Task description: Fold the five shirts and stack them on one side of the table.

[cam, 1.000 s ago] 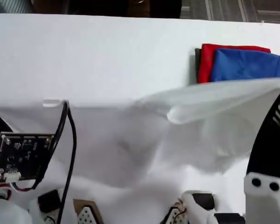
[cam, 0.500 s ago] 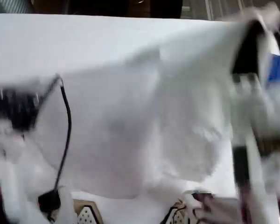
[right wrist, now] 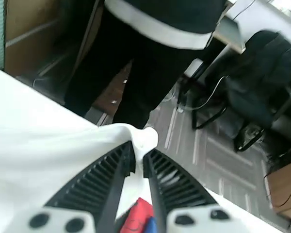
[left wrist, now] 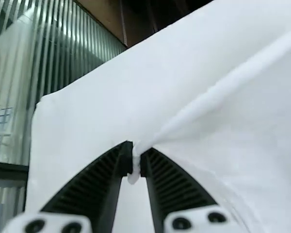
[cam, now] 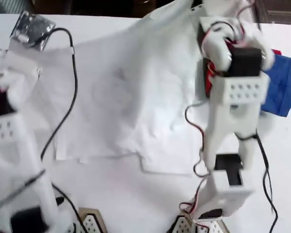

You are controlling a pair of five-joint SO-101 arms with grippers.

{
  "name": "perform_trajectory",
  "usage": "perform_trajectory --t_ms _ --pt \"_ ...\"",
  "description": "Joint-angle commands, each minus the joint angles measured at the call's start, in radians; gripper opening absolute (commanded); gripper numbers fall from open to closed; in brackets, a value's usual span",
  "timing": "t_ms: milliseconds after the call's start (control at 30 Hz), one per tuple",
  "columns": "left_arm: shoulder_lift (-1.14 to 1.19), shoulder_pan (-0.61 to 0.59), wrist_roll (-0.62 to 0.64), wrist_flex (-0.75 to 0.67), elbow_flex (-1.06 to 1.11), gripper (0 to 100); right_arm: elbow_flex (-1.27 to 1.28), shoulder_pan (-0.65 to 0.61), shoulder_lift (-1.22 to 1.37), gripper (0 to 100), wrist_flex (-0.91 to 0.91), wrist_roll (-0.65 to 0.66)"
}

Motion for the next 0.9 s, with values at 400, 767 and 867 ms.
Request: perform_trajectory --t_ms 400,767,867 --pt "0.772 0.037 -0.003 -0.068 -0.656 3 -0.006 0.002 0.400 1.8 -0.237 -0.009" --pt "1.157 0.021 -0.002 0.020 -0.923 3 -0.005 0.001 0.616 1.8 -0.285 -0.009" --pt "1.217 0.046 -0.002 0.092 -0.929 3 -0.005 -0.002 0.664 1.8 -0.252 -0.009"
